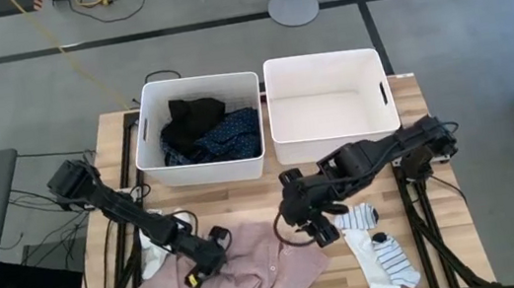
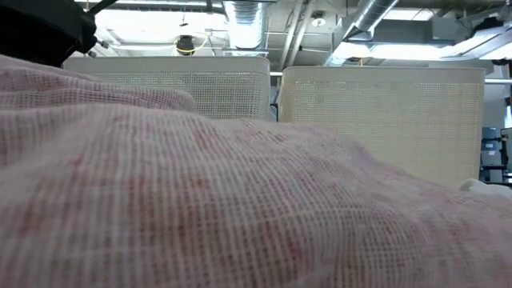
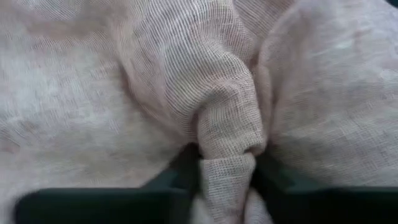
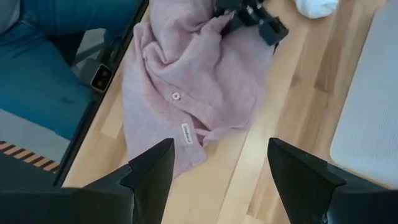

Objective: Sort clothes
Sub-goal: Put the pink shirt into the left white laundry bin

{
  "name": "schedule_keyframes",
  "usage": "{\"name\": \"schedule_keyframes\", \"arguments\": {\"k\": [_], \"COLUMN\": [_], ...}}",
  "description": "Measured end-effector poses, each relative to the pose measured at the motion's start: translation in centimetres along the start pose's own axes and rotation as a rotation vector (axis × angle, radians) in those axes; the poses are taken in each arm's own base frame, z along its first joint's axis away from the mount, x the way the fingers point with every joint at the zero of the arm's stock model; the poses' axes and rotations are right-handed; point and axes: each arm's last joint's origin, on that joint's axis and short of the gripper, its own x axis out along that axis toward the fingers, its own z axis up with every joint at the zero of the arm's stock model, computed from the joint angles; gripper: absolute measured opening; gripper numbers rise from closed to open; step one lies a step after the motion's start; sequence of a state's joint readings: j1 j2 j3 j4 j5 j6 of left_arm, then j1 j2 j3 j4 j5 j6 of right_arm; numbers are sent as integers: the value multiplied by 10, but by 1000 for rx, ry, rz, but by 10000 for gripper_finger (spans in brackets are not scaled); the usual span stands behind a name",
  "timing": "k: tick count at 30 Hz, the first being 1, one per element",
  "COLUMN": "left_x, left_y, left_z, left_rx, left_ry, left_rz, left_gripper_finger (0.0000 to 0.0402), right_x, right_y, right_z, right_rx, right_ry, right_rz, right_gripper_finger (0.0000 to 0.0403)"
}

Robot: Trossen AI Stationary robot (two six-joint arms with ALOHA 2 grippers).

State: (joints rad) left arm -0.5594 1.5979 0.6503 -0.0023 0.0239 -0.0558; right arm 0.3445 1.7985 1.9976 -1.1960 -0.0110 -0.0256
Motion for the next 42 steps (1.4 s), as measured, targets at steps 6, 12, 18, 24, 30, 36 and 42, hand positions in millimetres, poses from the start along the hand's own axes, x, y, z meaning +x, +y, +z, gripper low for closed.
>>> {"name": "schedule_keyframes", "arguments": {"k": [6,12,18,24,30,36,42], "left_x": [-11,-48,-117,-200,-275,-330,-369], "left_y": [1,3,4,6,8,9,19], "left_z": [3,18,53,78,95,113,126], "left_rx": [59,119,178,241,266,308,372], "left_ry": [-21,31,-66,-227,-390,-465,-465], "left_rz": [28,172,329,574,809,1044,1301], "left_gripper_finger": [36,36,36,36,36,36,36], "right_x": [0,-1,-2,-3,-5,-7,-8], "right_y": [14,26,38,52,69,81,86], "right_z": [-3,-10,-14,-15,-17,-19,-20], "right_rx": [28,64,86,77,60,42,55], "right_ry": [36,99,125,112,97,77,61], "right_rz": [0,-44,-90,-123,-161,-207,-246], "right_gripper_finger": [276,276,276,276,276,276,276]}}
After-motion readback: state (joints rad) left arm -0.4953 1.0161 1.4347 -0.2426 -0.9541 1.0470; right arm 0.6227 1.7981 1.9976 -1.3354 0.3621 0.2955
